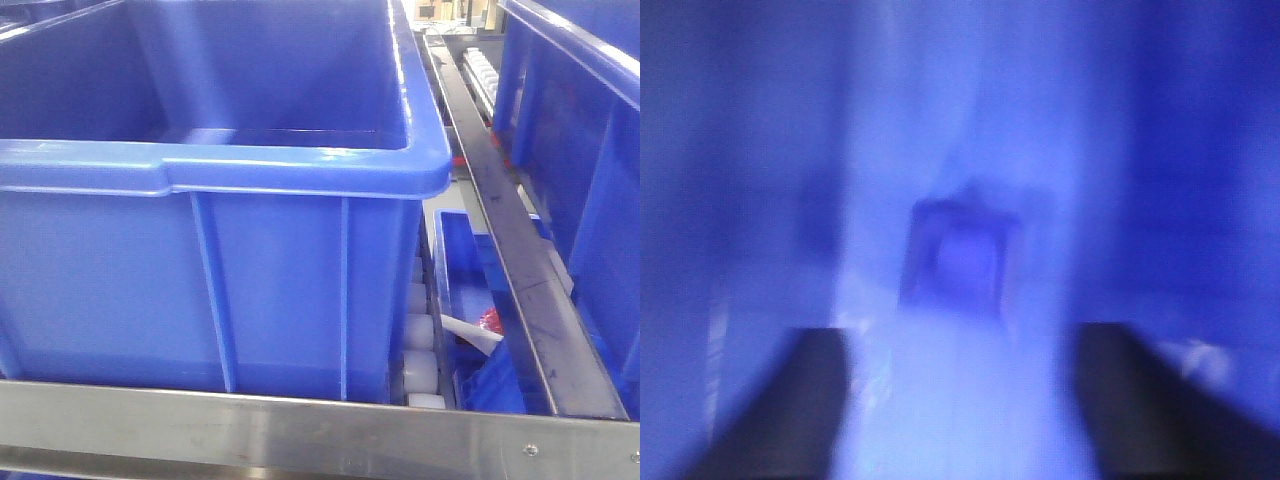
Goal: Pick and sort blue part to right shelf
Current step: 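Lower the right gripper into the bin and open it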
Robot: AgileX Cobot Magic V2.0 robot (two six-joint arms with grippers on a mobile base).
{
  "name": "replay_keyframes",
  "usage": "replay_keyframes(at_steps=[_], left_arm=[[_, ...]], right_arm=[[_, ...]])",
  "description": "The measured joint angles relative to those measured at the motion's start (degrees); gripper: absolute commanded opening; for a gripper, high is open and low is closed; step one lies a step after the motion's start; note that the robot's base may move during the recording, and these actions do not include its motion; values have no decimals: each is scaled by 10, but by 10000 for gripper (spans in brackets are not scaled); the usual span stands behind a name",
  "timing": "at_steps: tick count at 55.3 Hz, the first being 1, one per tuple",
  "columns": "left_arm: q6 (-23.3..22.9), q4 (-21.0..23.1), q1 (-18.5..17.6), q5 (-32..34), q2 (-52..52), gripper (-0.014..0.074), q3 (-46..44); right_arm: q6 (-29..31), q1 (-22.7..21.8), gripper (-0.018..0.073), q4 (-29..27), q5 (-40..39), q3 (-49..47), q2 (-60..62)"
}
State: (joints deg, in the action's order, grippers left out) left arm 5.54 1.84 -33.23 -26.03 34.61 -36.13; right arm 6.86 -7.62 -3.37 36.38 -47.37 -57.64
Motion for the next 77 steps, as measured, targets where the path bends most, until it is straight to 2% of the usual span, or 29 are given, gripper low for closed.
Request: replay_keyframes(at_steps=[3, 10, 17, 23, 31, 38, 46, 72, 77], left_arm=[[0, -15, 0, 0, 0, 125, 0], [-34, -61, 12, 9, -3, 125, 5], [-64, -94, 52, 36, -19, 125, 32], [-72, -99, 97, 57, -47, 125, 65], [-73, -100, 137, 66, -102, 125, 105], [-74, -100, 155, 81, -155, 125, 138], [-74, -100, 159, 85, -198, 125, 161], [-75, -100, 159, 85, -206, 125, 164], [-76, -115, 160, 83, -206, 125, 164]], right_arm=[[0, 0, 166, 0, -6, 34, 55], [0, 0, 94, -4, -8, 103, 197], [0, 0, 88, -6, -8, 162, 335], [0, 0, 88, -8, -2, 199, 453], [0, 0, 88, -8, 11, 220, 569], [0, 0, 88, -9, 13, 222, 584], [0, 0, 88, -9, 13, 223, 584], [0, 0, 88, -10, 13, 223, 584], [0, 0, 88, -10, 13, 223, 584]])
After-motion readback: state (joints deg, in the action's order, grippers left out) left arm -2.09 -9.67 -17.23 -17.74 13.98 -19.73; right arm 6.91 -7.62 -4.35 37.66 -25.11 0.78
